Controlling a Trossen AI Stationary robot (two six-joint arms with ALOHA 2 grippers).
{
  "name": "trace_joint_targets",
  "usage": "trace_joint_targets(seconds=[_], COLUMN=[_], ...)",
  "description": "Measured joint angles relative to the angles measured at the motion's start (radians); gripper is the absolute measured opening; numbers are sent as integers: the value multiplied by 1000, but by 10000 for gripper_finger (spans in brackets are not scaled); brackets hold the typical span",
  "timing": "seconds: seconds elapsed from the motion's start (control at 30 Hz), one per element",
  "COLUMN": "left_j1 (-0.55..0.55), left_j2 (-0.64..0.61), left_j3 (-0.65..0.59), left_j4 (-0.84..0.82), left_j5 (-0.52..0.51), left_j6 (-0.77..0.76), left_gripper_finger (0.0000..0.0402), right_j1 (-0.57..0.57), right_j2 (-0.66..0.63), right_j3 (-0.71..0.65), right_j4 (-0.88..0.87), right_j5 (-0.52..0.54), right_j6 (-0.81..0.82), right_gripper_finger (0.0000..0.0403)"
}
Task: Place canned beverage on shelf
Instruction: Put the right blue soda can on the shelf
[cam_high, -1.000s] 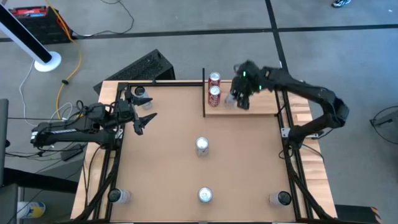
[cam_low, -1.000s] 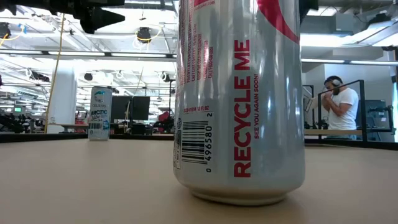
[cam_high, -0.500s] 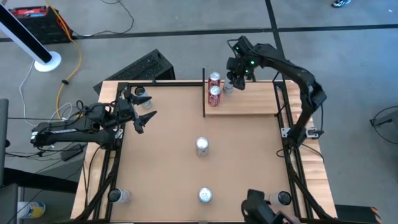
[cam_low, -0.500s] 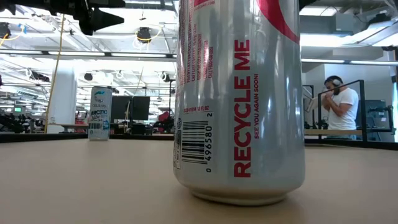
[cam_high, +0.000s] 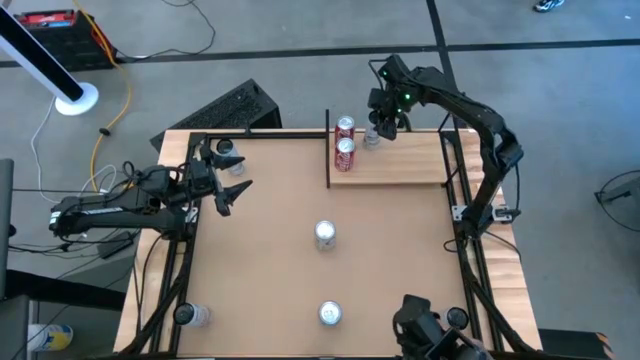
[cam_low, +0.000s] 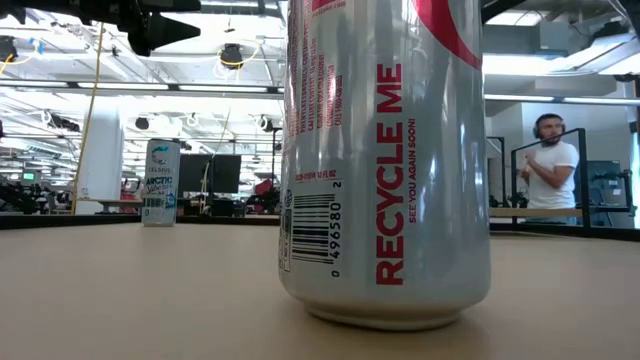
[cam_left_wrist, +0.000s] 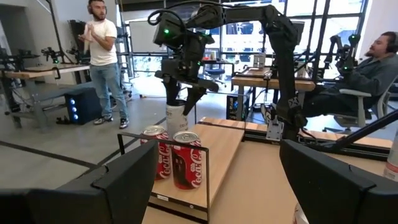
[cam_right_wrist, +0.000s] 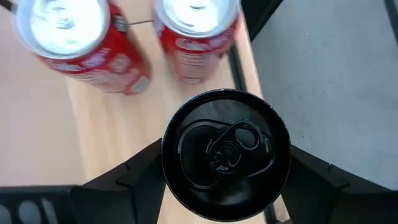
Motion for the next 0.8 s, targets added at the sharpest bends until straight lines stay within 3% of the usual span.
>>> trace_joint_targets(seconds=[0.8], left_j1=[0], left_j2=[0], left_j3=[0], left_j4=[-1], left_j5=[-1], left_j6=[-6], left_gripper_finger=[320], right_j1=[-4], right_j2=[9], right_j3=[0], right_j4=[-11], right_j5=[-3], right_j6=[-8], right_gripper_finger=[286])
